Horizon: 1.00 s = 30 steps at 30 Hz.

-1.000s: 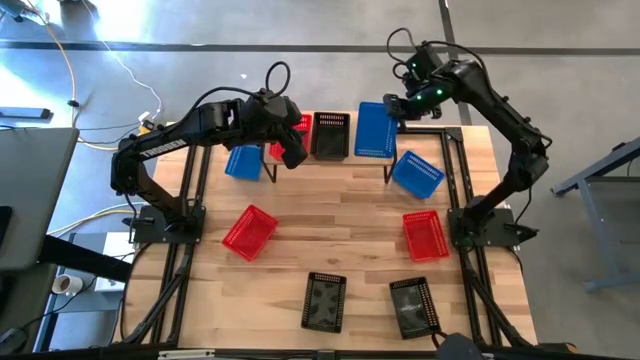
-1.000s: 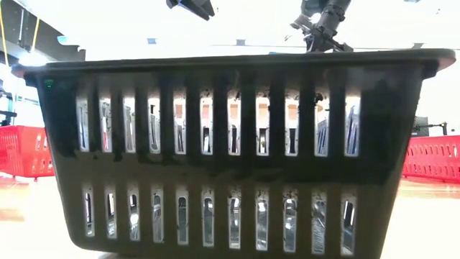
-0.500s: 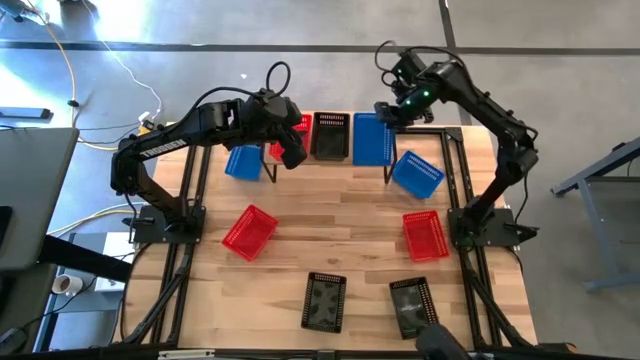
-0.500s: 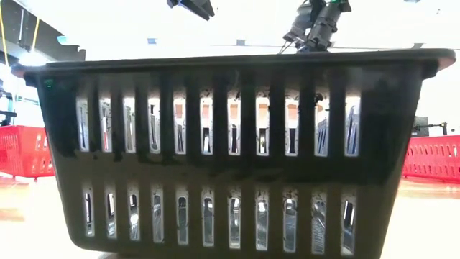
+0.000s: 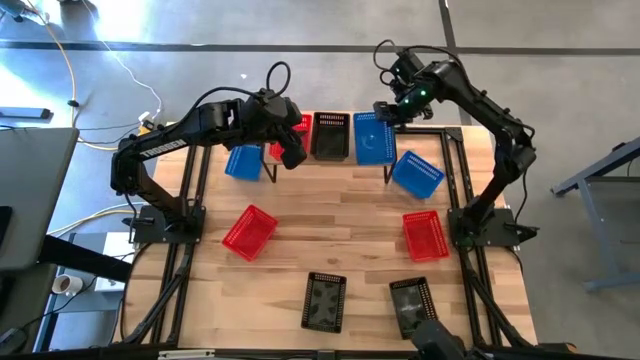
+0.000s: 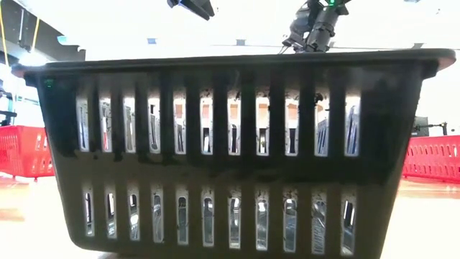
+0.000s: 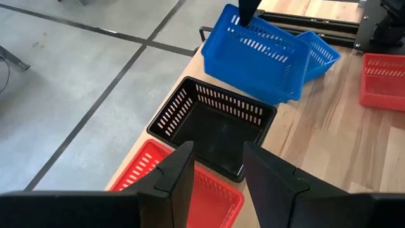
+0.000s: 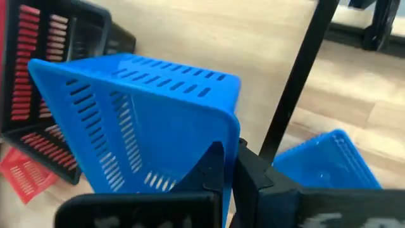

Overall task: Stack baskets on shelf by color
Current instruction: Put the bottom blue bin on the shelf

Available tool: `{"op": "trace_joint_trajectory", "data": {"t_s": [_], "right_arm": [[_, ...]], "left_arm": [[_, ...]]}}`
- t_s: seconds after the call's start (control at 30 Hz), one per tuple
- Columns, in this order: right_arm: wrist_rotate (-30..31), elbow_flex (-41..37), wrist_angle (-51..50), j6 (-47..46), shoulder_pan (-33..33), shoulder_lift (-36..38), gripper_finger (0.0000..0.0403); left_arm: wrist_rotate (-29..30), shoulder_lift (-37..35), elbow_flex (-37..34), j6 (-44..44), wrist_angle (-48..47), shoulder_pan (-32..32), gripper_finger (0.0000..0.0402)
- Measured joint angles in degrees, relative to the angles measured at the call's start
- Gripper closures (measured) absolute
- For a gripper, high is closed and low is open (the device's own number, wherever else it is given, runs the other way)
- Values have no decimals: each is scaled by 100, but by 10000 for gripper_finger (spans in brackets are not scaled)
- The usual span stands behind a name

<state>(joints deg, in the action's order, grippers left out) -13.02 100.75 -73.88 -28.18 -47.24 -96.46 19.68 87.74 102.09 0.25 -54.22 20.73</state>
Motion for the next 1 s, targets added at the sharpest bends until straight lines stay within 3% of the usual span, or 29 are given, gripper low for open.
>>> {"op": "trace_joint_trajectory", "data": {"t_s": [0.37,0.6,0.8,1.0], "right_arm": [[123,0,151,-23,0,-191,348],[558,264,158,33,-29,-169,347],[588,879,-210,714,-1,-169,348],[292,1340,-1103,1802,578,-160,348]], "left_arm": [[0,0,-1,0,0,0,275],[-2,0,1,0,0,72,275],[-1,0,0,0,0,144,275],[-1,0,0,-153,-57,185,275]]}}
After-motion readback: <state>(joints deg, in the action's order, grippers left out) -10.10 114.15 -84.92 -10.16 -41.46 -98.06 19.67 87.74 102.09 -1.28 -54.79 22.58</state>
